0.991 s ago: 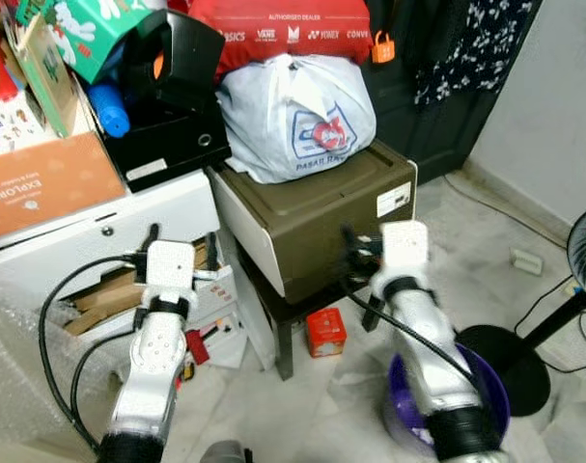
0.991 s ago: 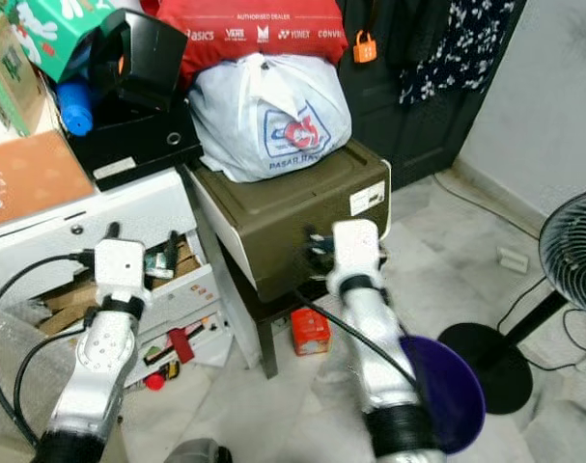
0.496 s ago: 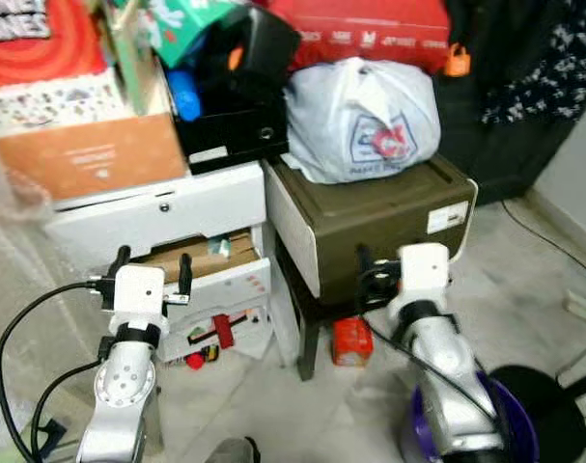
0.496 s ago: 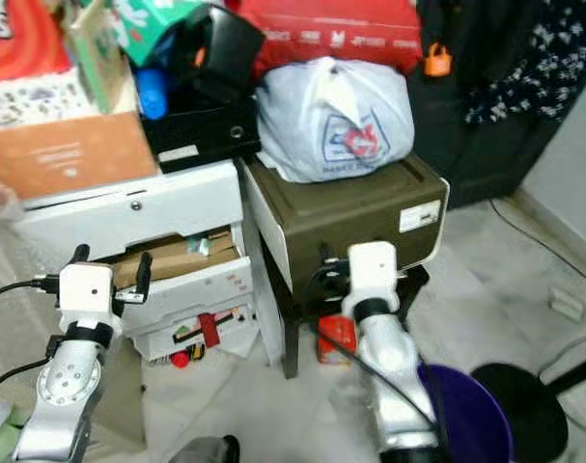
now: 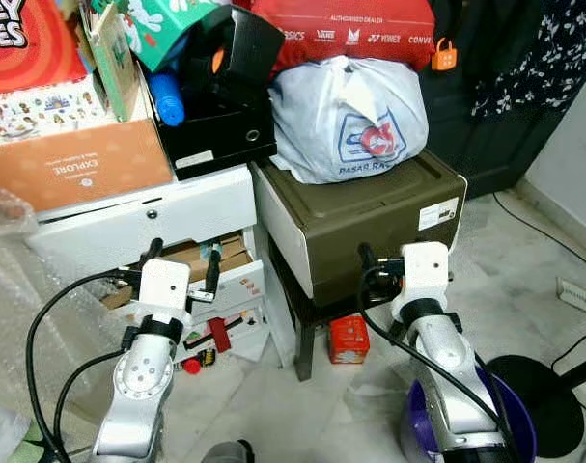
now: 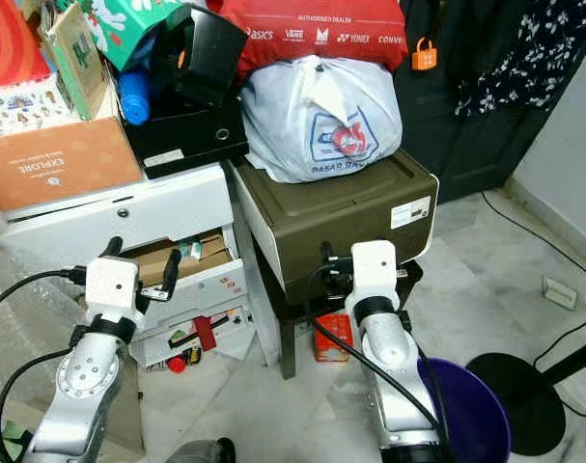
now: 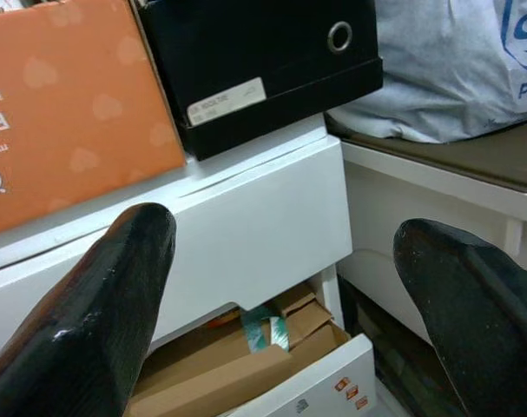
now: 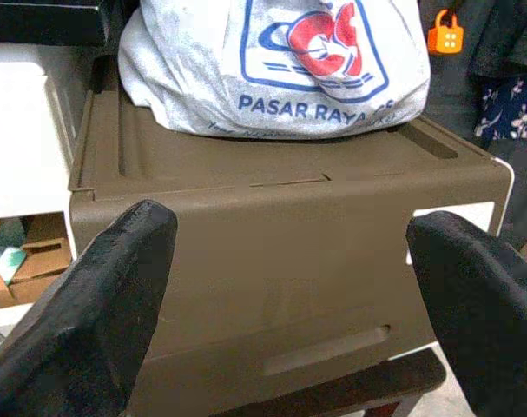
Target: Clean up the room
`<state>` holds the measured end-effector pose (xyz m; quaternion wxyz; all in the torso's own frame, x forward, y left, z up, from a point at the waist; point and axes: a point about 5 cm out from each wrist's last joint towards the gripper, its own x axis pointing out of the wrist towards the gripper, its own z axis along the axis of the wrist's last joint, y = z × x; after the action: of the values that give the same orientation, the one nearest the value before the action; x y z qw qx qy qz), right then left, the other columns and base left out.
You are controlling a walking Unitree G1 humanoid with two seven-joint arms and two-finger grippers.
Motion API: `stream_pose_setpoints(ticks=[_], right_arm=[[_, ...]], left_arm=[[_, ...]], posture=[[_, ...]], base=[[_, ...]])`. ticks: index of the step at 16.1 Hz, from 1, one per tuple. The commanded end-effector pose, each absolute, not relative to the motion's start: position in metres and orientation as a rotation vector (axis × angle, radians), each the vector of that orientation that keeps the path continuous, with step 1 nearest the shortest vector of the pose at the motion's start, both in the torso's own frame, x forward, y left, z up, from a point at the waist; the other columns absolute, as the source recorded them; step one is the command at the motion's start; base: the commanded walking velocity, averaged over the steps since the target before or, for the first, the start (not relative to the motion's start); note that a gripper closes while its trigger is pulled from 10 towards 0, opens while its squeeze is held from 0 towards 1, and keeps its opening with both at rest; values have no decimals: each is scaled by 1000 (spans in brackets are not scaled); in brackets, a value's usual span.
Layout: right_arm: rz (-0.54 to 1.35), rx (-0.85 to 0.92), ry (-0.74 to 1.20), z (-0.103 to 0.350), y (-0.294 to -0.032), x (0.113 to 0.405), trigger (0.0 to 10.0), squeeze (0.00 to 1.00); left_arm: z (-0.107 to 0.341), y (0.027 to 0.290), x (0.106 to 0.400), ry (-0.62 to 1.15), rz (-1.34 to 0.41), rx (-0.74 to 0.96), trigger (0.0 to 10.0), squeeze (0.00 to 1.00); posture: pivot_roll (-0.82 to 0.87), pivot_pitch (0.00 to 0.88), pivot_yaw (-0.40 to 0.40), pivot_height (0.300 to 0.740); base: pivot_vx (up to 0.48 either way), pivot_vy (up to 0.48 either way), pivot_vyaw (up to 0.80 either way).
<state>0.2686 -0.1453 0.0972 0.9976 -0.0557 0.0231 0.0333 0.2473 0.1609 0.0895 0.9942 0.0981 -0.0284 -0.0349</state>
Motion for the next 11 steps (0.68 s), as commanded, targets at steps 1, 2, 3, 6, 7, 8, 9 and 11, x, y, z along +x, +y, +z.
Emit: stream_pose_setpoints(ticks=[1,2,3,6,7,8,9,11], right_arm=[[72,-104,48,99,-142,272,10000,0],[70,-98,50,99,-142,273,10000,0],[68,-93,51,99,-142,274,10000,0],[74,-102,46,100,-142,276,10000,0],[74,-104,46,100,-141,277,10000,0],[75,-105,46,99,-141,277,10000,0],[78,-107,47,99,-140,278,10000,0],[85,-110,48,99,-139,279,10000,0]], left_arm=[[95,162,249,-73,-79,196,10000,0],[95,162,249,-72,-82,195,10000,0],[95,161,249,-74,-87,195,10000,0],[96,161,251,-75,-93,194,10000,0],[96,160,251,-75,-95,194,10000,0],[96,160,251,-76,-97,193,10000,0],[96,160,251,-75,-98,193,10000,0],[96,160,251,-73,-101,191,10000,0]], posture=[[48,0,1,740],[49,0,1,740],[49,0,0,740],[51,0,1,740],[51,0,1,740],[54,0,0,740],[54,0,0,740],[56,0,-5,740]], base=[[270,0,0],[281,0,0],[277,0,-463],[279,0,-152],[285,0,0],[285,0,0],[285,0,0],[287,0,0]])
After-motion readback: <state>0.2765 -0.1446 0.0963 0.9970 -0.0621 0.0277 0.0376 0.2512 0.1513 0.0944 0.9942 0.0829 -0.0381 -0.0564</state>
